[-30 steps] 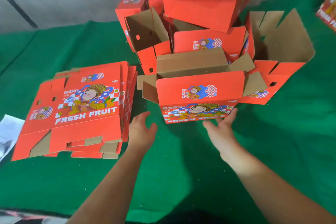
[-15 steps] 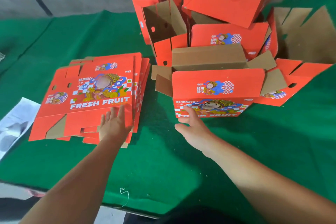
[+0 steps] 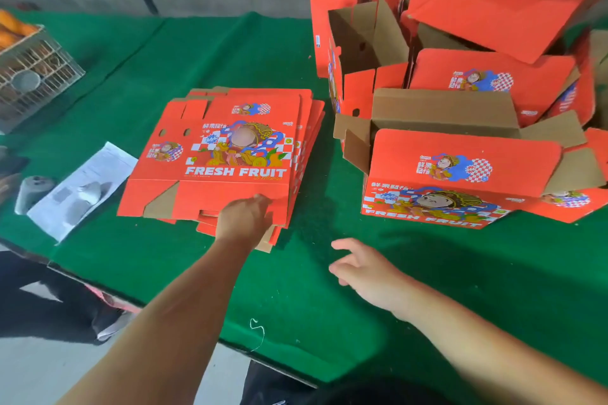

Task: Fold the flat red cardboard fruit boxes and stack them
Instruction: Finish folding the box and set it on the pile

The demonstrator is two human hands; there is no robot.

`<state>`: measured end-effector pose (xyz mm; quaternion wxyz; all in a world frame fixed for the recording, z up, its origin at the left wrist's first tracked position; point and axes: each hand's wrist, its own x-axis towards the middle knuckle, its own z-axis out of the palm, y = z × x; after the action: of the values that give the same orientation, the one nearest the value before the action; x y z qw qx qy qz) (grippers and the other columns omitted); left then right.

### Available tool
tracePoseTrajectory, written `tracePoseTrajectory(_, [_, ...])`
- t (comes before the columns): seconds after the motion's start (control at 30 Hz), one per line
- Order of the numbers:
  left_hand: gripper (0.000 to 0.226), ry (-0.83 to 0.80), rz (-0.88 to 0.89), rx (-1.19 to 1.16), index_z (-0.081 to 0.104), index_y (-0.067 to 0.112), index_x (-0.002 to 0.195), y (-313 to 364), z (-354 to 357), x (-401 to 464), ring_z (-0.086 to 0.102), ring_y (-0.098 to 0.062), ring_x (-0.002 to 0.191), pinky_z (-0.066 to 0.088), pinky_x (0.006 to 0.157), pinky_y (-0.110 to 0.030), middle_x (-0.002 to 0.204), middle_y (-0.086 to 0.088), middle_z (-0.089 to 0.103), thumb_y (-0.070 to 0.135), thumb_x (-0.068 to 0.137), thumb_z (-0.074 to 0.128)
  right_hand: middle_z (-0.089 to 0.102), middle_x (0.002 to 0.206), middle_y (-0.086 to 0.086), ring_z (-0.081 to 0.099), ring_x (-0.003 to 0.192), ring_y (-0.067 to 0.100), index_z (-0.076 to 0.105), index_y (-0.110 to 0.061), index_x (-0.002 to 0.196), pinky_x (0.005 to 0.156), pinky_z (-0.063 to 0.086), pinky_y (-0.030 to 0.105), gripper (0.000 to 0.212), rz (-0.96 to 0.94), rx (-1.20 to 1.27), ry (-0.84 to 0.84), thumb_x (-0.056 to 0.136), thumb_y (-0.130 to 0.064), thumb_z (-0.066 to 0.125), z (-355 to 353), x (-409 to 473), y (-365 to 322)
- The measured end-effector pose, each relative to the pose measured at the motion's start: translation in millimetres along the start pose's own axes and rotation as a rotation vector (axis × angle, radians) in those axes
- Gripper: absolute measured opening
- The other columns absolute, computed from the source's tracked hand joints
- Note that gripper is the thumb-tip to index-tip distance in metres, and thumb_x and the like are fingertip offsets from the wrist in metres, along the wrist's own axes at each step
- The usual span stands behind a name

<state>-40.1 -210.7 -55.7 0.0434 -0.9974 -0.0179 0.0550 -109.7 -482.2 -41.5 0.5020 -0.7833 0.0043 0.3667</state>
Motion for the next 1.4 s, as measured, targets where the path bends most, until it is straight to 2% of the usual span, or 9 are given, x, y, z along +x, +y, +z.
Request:
tracePoseTrajectory(0.13, [0.087, -0.193, 0.048, -0.045, 0.009, 0.023, 0.165, -6, 10, 2, 0.012, -0.026, 0.160, 0.030, 0.124, -0.048, 0.174, 0.002, 0.005, 0.051, 0.100, 0.059, 0.067, 0.103, 0.003, 0.058, 0.079, 0.014, 0.042, -0.024, 0.150, 0.060, 0.043, 0.023, 0.051, 0.095, -0.041, -0.055, 0.100, -0.024, 0.054, 20, -5, 25])
tracePoseTrajectory(0.27, [0.068, -0.226, -0.112, -0.081, 0.027, 0.020, 0.155, 19, 5, 17, 0.042, -0.036, 0.144, 0.056, 0.095, -0.057, 0.167, -0.006, 0.026, 0.055, 0.102, 0.052, 0.063, 0.106, 0.001, 0.062, 0.087, 0.010, 0.037, -0.026, 0.153, 0.068, 0.045, 0.021, 0.054, 0.159, -0.091, -0.131, 0.100, -0.031, 0.051, 22, -8, 35])
tracePoseTrajectory(0.37, [0.097, -0.280, -0.101, 0.003, 0.023, 0.014, 0.158, 26, 5, 21, 0.041, -0.036, 0.145, 0.054, 0.094, -0.051, 0.166, -0.010, 0.026, 0.067, 0.089, 0.065, 0.063, 0.110, 0.001, 0.063, 0.093, 0.013, 0.037, -0.028, 0.152, 0.071, 0.046, 0.023, 0.054, 0.157, -0.079, -0.120, 0.100, -0.034, 0.051, 19, -3, 35])
tracePoseTrajectory(0.53, [0.048, -0.171, -0.119, -0.042, 0.041, 0.014, 0.146, 27, 16, 5, 0.058, -0.036, 0.125, 0.054, 0.087, -0.048, 0.148, -0.010, 0.047, 0.032, 0.102, 0.051, 0.068, 0.103, 0.006, 0.059, 0.079, 0.015, 0.045, -0.030, 0.146, 0.076, 0.048, 0.030, 0.050, 0.151, -0.057, -0.050, 0.097, -0.033, 0.056, 23, 2, 41])
tracePoseTrajectory(0.63, [0.074, -0.197, -0.052, 0.067, 0.029, 0.014, 0.153, 25, 24, -6, 0.050, -0.031, 0.136, 0.053, 0.090, -0.048, 0.156, -0.008, 0.037, 0.048, 0.097, 0.064, 0.070, 0.105, 0.007, 0.057, 0.078, 0.017, 0.047, -0.032, 0.144, 0.073, 0.047, 0.031, 0.048, 0.160, -0.044, -0.052, 0.097, -0.033, 0.057, 23, 6, 42])
tracePoseTrajectory(0.87, [0.038, -0.135, 0.152, 0.301, 0.050, 0.011, 0.139, 37, 37, -23, 0.066, -0.029, 0.113, 0.053, 0.082, -0.038, 0.128, -0.011, 0.062, 0.012, 0.101, 0.044, 0.069, 0.110, 0.003, 0.061, 0.085, 0.018, 0.050, -0.037, 0.138, 0.079, 0.055, 0.041, 0.049, 0.139, 0.028, -0.055, 0.089, -0.037, 0.058, 27, 7, 40])
tracePoseTrajectory(1.03, [0.076, -0.024, 0.194, 0.247, 0.027, 0.020, 0.158, 24, 33, -13, 0.039, -0.030, 0.144, 0.021, 0.126, -0.048, 0.162, -0.009, 0.036, 0.054, 0.097, 0.058, 0.069, 0.111, 0.003, 0.059, 0.084, 0.018, 0.050, -0.036, 0.140, 0.075, 0.049, 0.033, 0.049, 0.163, 0.045, -0.055, 0.092, -0.035, 0.058, 27, 9, 46])
tracePoseTrajectory(1.2, [0.115, 0.027, -0.003, 0.271, -0.027, 0.022, 0.160, 34, 33, -8, 0.013, -0.035, 0.156, -0.003, 0.128, -0.049, 0.163, -0.020, 0.013, 0.041, 0.096, 0.067, 0.068, 0.111, 0.001, 0.070, 0.096, 0.027, 0.044, -0.037, 0.146, 0.089, 0.056, 0.039, 0.056, 0.153, 0.014, -0.044, 0.092, -0.038, 0.058, 24, 8, 49])
tracePoseTrajectory(1.4, [0.080, -0.090, 0.076, 0.141, -0.007, 0.020, 0.165, 27, 28, -2, 0.010, -0.040, 0.158, 0.024, 0.126, -0.045, 0.171, -0.017, -0.001, 0.006, 0.106, 0.046, 0.069, 0.112, 0.001, 0.070, 0.103, 0.023, 0.045, -0.038, 0.145, 0.097, 0.055, 0.043, 0.054, 0.158, 0.035, -0.035, 0.092, -0.039, 0.059, 19, 8, 47])
